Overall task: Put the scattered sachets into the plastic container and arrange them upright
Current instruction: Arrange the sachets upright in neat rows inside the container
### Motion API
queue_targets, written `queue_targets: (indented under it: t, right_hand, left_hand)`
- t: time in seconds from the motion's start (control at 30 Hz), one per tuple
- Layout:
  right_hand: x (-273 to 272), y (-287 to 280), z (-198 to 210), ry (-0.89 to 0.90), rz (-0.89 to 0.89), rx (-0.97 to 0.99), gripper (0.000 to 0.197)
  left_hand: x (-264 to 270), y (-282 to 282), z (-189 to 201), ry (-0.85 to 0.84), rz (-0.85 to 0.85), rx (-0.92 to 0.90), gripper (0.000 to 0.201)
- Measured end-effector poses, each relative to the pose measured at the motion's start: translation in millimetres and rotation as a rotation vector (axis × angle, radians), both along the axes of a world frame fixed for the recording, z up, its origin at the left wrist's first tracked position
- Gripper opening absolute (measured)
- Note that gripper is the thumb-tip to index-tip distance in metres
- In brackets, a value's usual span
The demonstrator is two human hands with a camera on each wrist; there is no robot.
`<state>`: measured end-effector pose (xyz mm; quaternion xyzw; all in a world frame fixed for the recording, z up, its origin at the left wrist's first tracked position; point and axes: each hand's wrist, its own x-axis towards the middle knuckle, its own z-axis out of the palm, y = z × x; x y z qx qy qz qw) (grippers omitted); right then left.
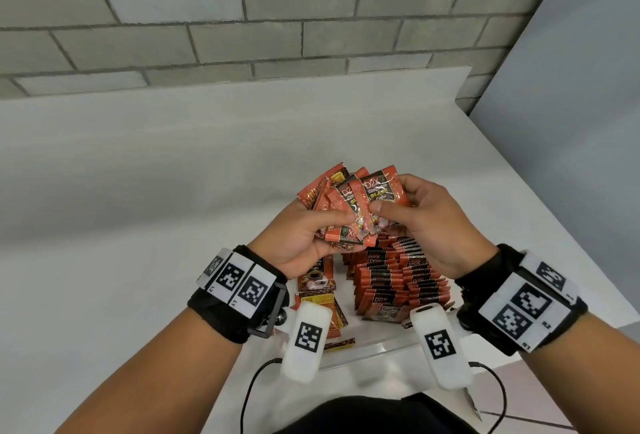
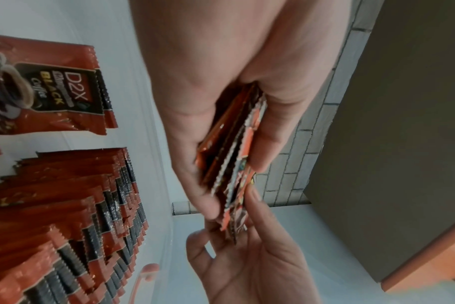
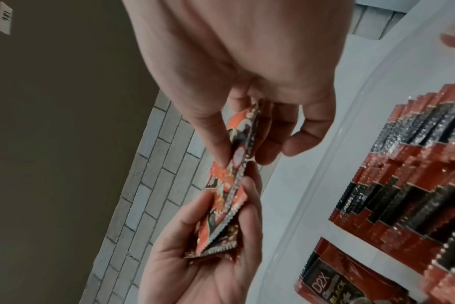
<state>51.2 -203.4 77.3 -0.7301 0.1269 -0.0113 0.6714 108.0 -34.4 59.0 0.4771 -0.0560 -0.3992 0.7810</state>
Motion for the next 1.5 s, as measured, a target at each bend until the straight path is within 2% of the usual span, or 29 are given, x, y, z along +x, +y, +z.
queue_targets:
  t: [0.13, 0.3, 0.4, 0.5, 0.6, 0.73, 0.83, 0.93, 1.0, 1.13, 1.33, 1.5]
  right_hand:
    - [0, -8, 4, -0.007, -0.053, -0.007, 0.020]
    - [-4, -6, 1, 0.030, -0.060, 0.017, 0.016]
    - [-5, 0, 0, 0.044, -0.033, -0.007, 0.018]
    - [-5, -5, 3, 0.050, -0.075, 0.026, 0.021]
    - [-6, -10, 5, 0.058, -0.116, 0.086, 0.020]
    - [-7, -11, 6, 0.083, -0.143, 0.216, 0.024]
    - [-6, -8, 6, 0.138, -0.124, 0.301, 0.027]
    - [-5, -3, 6, 0.172, -0.092, 0.299, 0.021]
    - [-5, -2, 6, 0.164, -0.100, 0.285, 0.020]
    - [-5, -5, 7, 0.155, -0.139, 0.288, 0.023]
    - [-5, -2, 7, 0.189, -0.106, 0.288, 0.030]
    - [-5, -3, 8, 0.109, -0.152, 0.186, 0.030]
  left_hand:
    - [0, -2, 0, 0.031, 0.045, -0.056, 0.043]
    - [-3, -5, 2, -0.068, 0.070, -0.051, 0.054]
    - [-3, -9, 4, -0.102, 0.057, -0.005, 0.043]
    - [-2, -9, 6, -0.001, 0.082, -0.044, 0.025]
    - [-1, -6, 4, 0.091, 0.099, -0.102, 0.030]
    - [-4, -6, 2, 0.030, 0.118, -0.088, 0.027]
    - [-7, -6, 1, -0.049, 0.125, -0.093, 0.035]
    - [-8, -8, 1, -0.092, 0.139, -0.087, 0.039]
    - [-8, -9, 3, -0.063, 0.157, -0.111, 0.036]
    - [-6, -6, 3, 0.136, 0.185, -0.258, 0.030]
    - [-9, -6, 6, -0.001, 0.158, -0.202, 0.030]
    - [-3, -3, 6, 0.159, 0.211, -0.227, 0.023]
